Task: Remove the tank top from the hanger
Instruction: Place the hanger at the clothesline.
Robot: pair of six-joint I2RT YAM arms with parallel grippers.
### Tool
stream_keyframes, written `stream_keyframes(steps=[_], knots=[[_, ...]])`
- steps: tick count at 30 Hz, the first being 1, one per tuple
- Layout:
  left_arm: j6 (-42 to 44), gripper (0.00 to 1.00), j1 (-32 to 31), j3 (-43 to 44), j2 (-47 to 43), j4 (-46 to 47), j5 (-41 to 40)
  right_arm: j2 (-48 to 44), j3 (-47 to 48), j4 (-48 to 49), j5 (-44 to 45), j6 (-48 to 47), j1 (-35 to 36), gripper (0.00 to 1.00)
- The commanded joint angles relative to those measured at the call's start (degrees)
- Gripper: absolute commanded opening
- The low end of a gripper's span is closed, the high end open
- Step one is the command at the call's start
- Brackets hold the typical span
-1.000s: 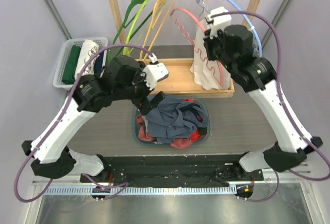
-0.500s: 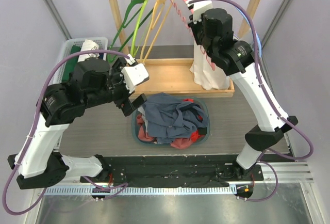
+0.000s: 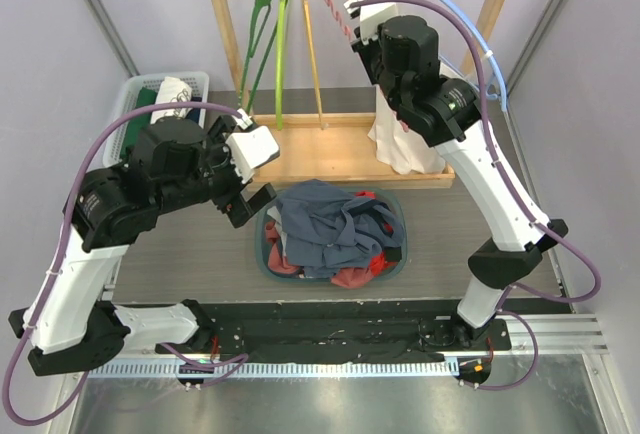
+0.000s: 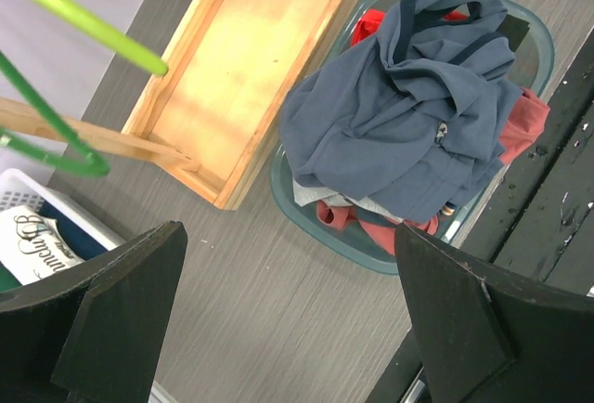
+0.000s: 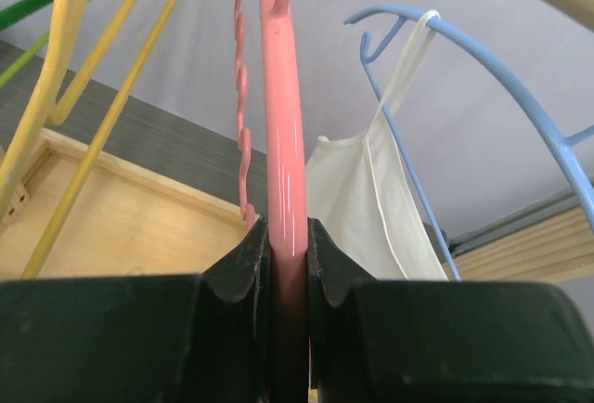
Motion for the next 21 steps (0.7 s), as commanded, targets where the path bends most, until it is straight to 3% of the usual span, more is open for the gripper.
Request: stream_keyframes(steps=[1,21], knots=[[0.37,1.00,0.49,-0.64,-0.56,1.01,-0.65,-5.67,-4.32,4.84,1.75,-0.15,0.00,0.01],[0.37,1.00,2.60,-1.70,-0.82,1.45,-0.30,-3.22,-0.21,6.35,2.46,-3.76,-1.31,0.01]])
